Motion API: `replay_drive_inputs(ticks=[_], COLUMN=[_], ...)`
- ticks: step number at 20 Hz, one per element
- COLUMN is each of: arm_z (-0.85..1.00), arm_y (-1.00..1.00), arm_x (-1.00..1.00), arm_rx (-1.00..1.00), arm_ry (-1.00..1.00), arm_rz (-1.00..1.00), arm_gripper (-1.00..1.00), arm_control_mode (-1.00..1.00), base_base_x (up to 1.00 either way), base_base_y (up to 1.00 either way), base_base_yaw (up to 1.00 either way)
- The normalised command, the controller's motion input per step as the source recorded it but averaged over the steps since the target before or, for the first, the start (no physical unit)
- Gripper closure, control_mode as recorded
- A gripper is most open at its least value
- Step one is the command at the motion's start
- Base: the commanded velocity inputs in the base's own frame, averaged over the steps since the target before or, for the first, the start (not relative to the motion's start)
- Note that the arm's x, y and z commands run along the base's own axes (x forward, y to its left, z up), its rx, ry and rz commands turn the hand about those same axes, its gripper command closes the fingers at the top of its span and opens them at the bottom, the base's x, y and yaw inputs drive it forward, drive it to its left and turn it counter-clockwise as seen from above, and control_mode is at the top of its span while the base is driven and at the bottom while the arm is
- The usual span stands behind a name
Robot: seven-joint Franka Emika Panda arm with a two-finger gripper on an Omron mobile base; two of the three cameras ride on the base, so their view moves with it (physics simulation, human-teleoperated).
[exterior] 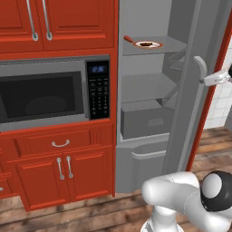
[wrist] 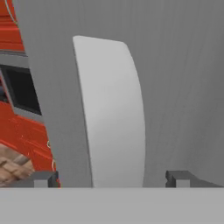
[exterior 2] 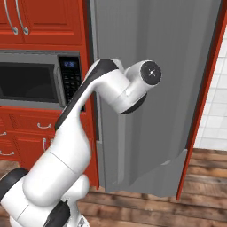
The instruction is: Retrieve the chicken drumstick from the fridge and place it on the saucepan with marinade on the stove.
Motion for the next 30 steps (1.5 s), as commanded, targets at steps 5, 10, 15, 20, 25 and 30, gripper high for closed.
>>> replay_drive_inputs(ticks=[5,10,15,20,25,30], arm_z=[0.22,0.24,0.06,0.04,0.09,0.03], arm_y=[0.02,0.46,0.98,0.96,0.91,0.71], arm_x=[-1.00,-0.96,-0.57,0.05,0.40,0.16], arm_rx=[0.00,-0.03,-0.14,-0.21,-0.17,-0.02], arm_ry=[0.00,0.00,-0.01,-0.09,-0.12,-0.15], arm_rz=[-0.12,-0.26,-0.47,-0.52,-0.53,-0.57], arm_gripper=[-1.00,-1.00,-1.00,-1.00,-1.00,-1.00], arm_control_mode=[-1.00,-1.00,-1.00,-1.00,-1.00,-1.00], base_base_x=[0.00,0.00,0.00,0.00,0.00,0.00], base_base_y=[0.00,0.00,0.00,0.00,0.00,0.00], base_base_yaw=[0.00,0.00,0.00,0.00,0.00,0.00])
